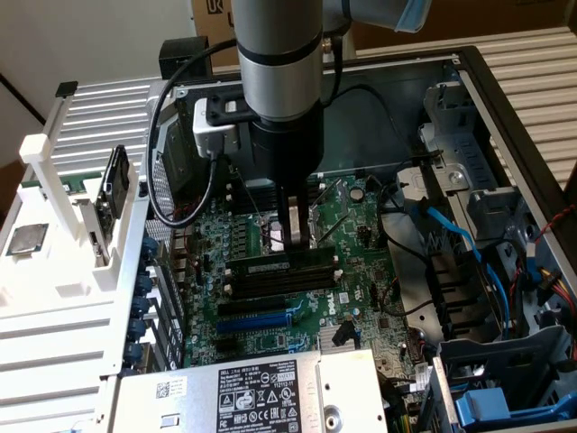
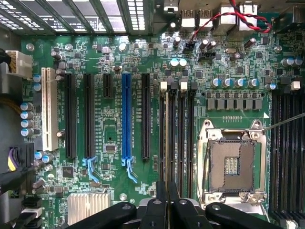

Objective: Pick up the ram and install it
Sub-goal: 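Insert the ram into the slot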

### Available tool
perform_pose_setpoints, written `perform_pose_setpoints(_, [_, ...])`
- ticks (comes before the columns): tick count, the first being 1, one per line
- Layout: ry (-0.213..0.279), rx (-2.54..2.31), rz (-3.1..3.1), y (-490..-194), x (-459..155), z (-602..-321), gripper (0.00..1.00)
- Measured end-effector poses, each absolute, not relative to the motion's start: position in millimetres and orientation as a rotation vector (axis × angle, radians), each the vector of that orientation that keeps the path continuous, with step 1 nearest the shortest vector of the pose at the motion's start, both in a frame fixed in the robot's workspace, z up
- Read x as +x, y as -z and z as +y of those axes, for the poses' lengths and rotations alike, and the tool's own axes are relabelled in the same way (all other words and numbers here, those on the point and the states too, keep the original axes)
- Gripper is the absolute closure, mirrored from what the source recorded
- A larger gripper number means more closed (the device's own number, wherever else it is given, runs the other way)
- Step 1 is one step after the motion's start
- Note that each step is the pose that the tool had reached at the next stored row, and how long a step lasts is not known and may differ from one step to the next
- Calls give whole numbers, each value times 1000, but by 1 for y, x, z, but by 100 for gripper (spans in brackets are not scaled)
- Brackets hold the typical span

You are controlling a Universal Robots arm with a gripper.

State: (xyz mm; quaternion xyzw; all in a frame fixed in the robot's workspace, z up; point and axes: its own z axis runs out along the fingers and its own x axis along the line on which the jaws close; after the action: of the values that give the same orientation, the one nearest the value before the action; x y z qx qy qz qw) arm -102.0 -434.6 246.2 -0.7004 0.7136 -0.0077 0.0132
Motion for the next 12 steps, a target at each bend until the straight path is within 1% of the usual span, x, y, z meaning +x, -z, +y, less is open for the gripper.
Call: perform_pose_setpoints(12, [29,-2183,2218,-243,-105,-435,88])
